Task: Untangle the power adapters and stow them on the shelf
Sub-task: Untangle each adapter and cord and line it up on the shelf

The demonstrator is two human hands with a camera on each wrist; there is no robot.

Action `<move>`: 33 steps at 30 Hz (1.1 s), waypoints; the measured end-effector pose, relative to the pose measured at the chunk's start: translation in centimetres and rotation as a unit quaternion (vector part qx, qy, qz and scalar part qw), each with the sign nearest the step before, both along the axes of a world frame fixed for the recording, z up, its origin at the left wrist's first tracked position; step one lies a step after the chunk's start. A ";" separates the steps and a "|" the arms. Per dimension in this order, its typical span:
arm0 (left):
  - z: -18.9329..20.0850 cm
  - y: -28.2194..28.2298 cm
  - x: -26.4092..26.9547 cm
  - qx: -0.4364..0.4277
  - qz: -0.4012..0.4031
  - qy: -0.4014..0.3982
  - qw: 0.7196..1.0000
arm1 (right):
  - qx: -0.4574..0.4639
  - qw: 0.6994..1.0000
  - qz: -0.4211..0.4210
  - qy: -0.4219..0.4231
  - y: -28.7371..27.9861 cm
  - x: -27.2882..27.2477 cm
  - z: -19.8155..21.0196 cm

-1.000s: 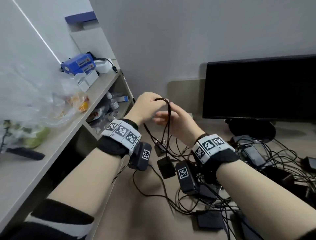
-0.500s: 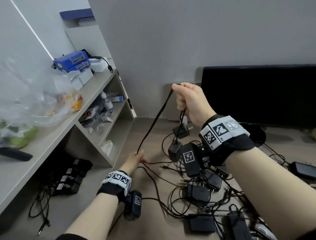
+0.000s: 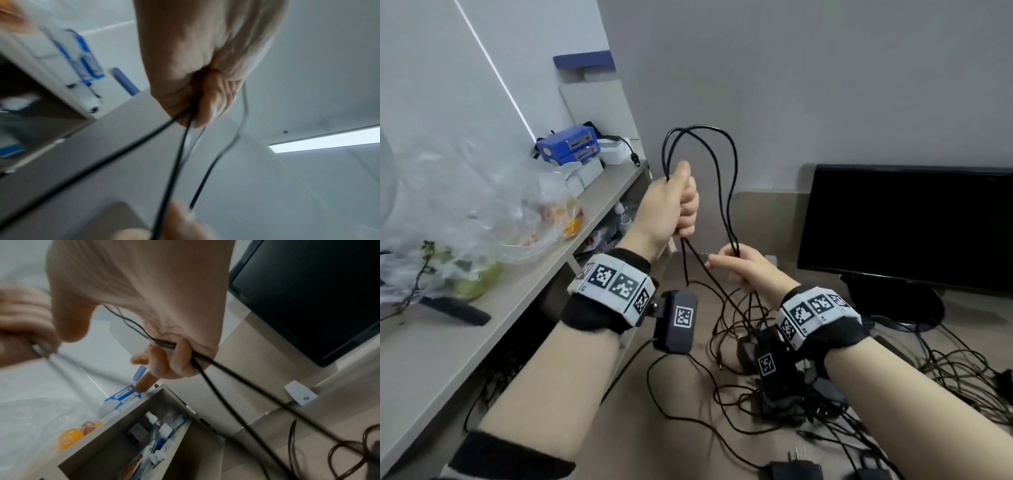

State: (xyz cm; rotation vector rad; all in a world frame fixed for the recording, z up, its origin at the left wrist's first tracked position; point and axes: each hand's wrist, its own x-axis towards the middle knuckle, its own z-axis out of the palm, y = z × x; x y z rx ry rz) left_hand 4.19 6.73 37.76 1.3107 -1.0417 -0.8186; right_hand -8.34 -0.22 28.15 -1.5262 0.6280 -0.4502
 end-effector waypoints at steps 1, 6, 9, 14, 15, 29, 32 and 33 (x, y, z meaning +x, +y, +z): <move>0.9 -0.1 -0.4 -0.009 -0.016 -0.001 1.000 | 0.028 0.999 0.014 -0.006 0.2 0.3 -0.1; 2.9 -0.4 -0.7 -0.009 -0.023 -0.001 1.000 | 0.140 0.986 0.061 -0.067 1.6 1.1 0.1; 4.1 0.1 0.4 -0.015 0.001 0.010 1.000 | 0.007 0.998 0.003 -0.070 1.5 1.2 -0.1; 5.2 0.8 1.1 -0.030 0.000 0.026 0.999 | -0.117 0.989 0.083 -0.023 1.5 2.1 0.9; 5.1 0.8 1.0 -0.033 -0.006 0.026 0.999 | -0.134 0.983 0.126 0.003 1.8 2.6 1.0; -2.5 1.1 5.9 0.146 0.170 -0.031 0.974 | -0.099 0.989 -0.030 0.105 -0.7 -0.9 -1.1; -6.5 1.8 5.7 0.354 0.119 -0.131 0.918 | -0.098 0.987 -0.066 0.105 -1.5 -1.5 -0.1; -7.5 2.2 5.8 0.414 0.103 -0.146 0.893 | -0.111 0.985 -0.065 0.116 -1.6 -1.6 0.2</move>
